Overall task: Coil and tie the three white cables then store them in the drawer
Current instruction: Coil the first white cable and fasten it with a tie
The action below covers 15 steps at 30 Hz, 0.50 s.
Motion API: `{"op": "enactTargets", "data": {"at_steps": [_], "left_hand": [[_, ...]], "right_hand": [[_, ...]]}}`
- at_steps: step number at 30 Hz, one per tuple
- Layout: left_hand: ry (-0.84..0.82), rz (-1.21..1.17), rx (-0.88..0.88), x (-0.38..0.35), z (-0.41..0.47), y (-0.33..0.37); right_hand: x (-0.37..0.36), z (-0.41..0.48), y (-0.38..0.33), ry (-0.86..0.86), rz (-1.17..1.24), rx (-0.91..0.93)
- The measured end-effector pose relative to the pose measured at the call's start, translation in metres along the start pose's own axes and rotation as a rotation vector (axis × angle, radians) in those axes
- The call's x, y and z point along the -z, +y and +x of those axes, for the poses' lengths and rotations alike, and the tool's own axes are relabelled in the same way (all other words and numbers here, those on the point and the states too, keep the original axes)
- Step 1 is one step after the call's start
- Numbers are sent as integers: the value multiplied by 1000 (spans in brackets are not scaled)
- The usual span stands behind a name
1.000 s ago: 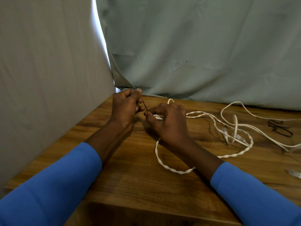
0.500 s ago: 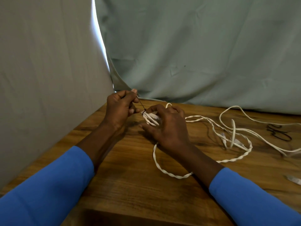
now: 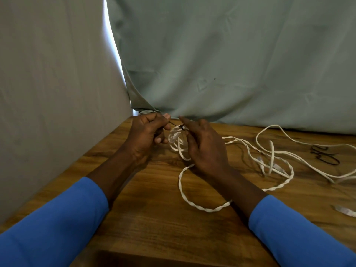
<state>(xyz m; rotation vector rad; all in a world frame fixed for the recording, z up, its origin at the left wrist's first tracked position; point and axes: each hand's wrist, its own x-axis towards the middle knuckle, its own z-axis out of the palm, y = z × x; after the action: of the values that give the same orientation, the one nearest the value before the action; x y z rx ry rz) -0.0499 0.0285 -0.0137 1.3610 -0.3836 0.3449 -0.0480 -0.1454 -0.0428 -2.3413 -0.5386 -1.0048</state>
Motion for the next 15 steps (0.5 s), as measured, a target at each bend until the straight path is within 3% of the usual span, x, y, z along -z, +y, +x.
{"op": "enactTargets", "data": {"at_steps": [5, 10, 15], "left_hand": [[41, -40, -2, 3, 4, 2], [92, -48, 13, 8, 9, 0], [93, 101, -86, 5, 4, -9]], "right_hand": [[7, -1, -6, -61, -97, 81], [7, 2, -9, -17, -150, 208], [5, -1, -1, 8, 42, 174]]}}
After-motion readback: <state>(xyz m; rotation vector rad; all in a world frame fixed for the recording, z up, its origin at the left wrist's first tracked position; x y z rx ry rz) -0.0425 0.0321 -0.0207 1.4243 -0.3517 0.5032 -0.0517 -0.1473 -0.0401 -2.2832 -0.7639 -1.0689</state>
